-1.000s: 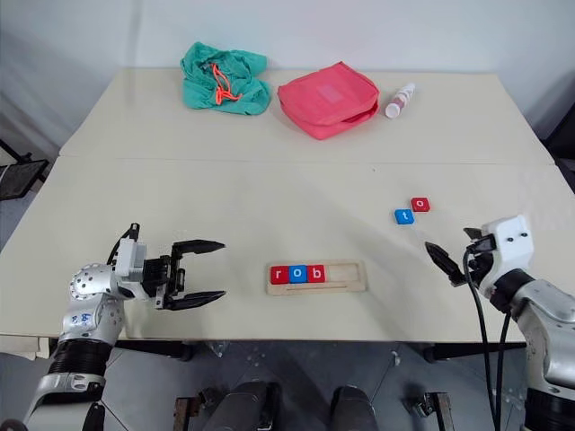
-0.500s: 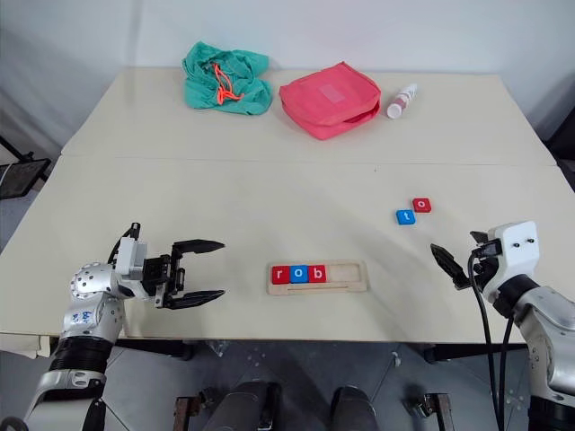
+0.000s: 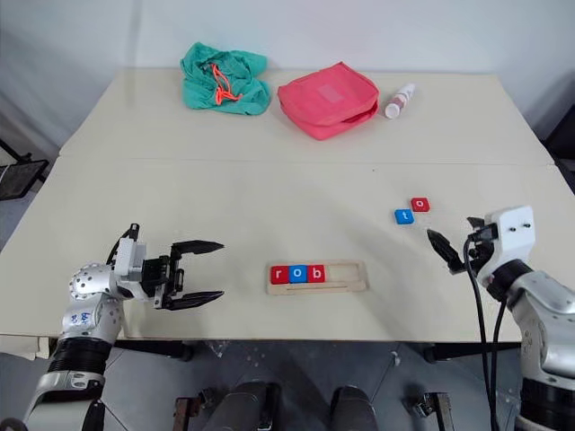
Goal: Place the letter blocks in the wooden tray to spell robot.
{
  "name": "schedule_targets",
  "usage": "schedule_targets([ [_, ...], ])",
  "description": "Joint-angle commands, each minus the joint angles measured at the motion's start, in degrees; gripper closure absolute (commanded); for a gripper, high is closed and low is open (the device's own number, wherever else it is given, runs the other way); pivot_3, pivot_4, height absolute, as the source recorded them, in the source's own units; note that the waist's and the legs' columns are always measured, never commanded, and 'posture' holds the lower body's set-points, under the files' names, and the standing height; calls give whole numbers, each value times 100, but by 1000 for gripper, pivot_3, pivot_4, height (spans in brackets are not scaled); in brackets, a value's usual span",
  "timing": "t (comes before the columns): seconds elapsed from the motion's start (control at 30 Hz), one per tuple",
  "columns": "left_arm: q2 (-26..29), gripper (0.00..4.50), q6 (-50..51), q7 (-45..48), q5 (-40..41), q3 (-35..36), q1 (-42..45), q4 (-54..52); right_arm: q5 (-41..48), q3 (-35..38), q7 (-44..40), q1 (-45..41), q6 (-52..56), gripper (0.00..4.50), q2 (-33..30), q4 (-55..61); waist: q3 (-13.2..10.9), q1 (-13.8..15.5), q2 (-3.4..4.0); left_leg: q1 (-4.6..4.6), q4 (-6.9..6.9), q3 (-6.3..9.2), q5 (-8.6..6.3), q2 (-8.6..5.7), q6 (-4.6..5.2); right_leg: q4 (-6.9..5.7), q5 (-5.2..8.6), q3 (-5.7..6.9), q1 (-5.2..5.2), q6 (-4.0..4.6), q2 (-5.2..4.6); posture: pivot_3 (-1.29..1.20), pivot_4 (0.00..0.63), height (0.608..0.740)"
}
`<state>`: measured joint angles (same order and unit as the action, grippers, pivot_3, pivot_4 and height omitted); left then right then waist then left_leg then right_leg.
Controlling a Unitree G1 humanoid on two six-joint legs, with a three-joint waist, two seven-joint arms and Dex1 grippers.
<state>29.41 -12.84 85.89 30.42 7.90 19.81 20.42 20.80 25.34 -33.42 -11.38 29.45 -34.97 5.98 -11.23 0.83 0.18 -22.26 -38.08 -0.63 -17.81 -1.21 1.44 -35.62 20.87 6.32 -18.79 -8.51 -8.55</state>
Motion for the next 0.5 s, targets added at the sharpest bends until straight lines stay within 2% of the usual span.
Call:
schedule_targets([
  [0.03,49,0,12,15,73,31,-99,-303,-95,-157,320,-520,-137,22,96,-483,0,-29,0,0,1,1,0,1,0,0,0,1,-1,0,1,0,150,740],
  [0.13,53,0,39,-17,82,44,-175,-402,-153,-287,466,-931,-222,22,147,-936,0,-60,0,-2,2,4,0,0,0,0,0,2,-1,0,0,0,150,740],
  [0.23,64,0,80,-99,102,82,-379,-613,-376,-614,586,-1752,-536,22,240,-1969,0,-110,0,-1,2,2,0,-3,0,-1,0,1,-1,0,-2,0,150,740],
  [0.5,85,0,152,-343,143,157,-822,-1097,-968,-1141,729,-2949,-1458,22,312,-4036,0,-150,0,-3,10,6,0,-1,0,-6,0,1,-8,0,-2,0,150,740],
])
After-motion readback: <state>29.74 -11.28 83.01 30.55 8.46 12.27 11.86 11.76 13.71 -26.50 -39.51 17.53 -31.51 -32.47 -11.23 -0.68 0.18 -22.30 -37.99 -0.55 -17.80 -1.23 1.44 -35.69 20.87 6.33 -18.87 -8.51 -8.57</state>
